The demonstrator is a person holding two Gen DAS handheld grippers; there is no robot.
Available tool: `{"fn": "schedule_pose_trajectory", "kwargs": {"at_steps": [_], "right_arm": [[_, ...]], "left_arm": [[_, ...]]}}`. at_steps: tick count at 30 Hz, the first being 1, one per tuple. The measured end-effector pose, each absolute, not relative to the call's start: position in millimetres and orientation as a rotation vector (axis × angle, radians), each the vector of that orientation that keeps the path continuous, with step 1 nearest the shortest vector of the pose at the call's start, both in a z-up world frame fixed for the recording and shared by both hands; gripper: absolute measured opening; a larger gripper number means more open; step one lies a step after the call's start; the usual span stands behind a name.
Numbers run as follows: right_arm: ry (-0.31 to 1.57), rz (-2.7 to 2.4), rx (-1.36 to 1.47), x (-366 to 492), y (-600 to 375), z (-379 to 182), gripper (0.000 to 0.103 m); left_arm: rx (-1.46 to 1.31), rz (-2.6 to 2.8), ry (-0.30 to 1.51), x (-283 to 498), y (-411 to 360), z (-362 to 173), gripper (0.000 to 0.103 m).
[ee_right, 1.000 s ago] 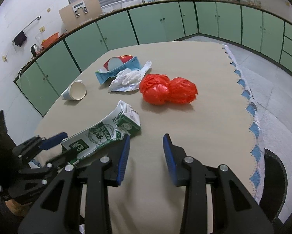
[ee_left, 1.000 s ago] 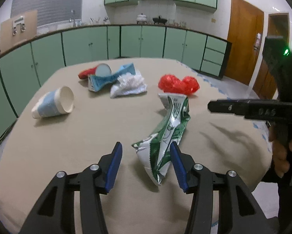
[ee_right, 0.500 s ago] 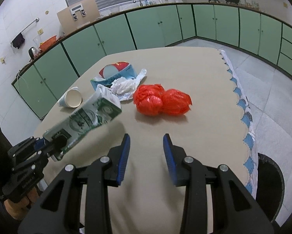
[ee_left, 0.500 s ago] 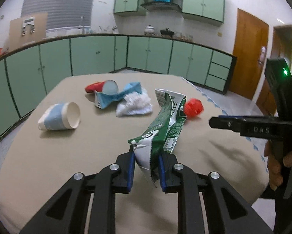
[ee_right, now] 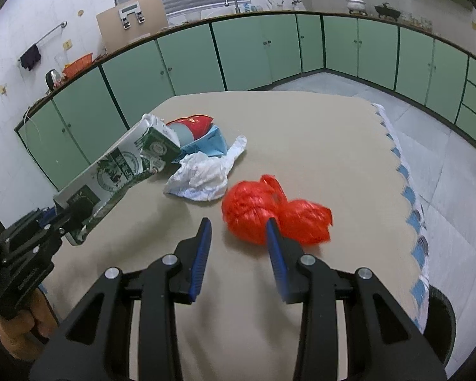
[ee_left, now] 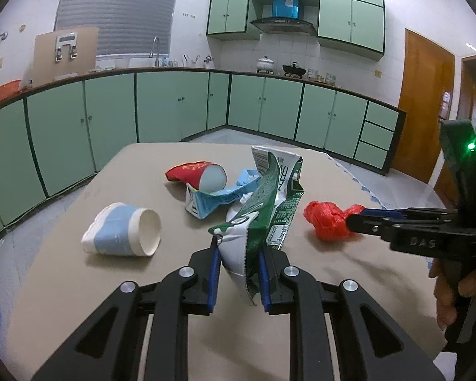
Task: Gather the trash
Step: 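Grasp the red plastic bag with the right tool while the left tool holds the carton, then carry the carton and red bag over the black bin with both tools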
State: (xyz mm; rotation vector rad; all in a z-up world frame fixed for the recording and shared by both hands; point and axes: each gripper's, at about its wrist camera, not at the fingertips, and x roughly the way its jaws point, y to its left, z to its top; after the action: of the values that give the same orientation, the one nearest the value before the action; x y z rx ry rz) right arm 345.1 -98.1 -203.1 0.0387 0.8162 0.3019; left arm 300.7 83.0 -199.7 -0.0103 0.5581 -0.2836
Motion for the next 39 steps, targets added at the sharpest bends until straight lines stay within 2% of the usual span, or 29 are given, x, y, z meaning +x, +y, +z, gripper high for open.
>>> {"fn": "schedule_pose_trajectory", "kwargs": {"at_steps": [5,8,12,26,33,39], "right_arm": [[0.878,0.275,-0.003,363.3,-90.1,-225.0,0.04],[0.904,0.286,0.014,366.5,-93.5,-235.1,0.017],[0.882,0.308,0.037,358.3,-98.5,-228.2,0.009],[0.802,0.288,0.129,286.2,-163.6,-171.9,0.007],[0.8,0.17,0.175,230.6,-234.8,-163.9,0.007],[0.828,0.031,0.227,184.5,-301.8,-180.7,0.007]], "left_arm": [[-0.014,-0.279,0.561,301.7,87.2,-201.3,0.02],[-0.014,-0.277,0.563,299.1,88.0,-202.2,0.02],[-0.016,-0.273,0.566,295.9,88.0,-201.0,0.02],[-0.005,-0.318,0.555,266.5,58.3,-181.1,0.02],[0.027,-0.446,0.559,241.3,-2.4,-175.9,0.02],[0.067,-0.589,0.559,224.4,-74.0,-176.0,0.02]]}}
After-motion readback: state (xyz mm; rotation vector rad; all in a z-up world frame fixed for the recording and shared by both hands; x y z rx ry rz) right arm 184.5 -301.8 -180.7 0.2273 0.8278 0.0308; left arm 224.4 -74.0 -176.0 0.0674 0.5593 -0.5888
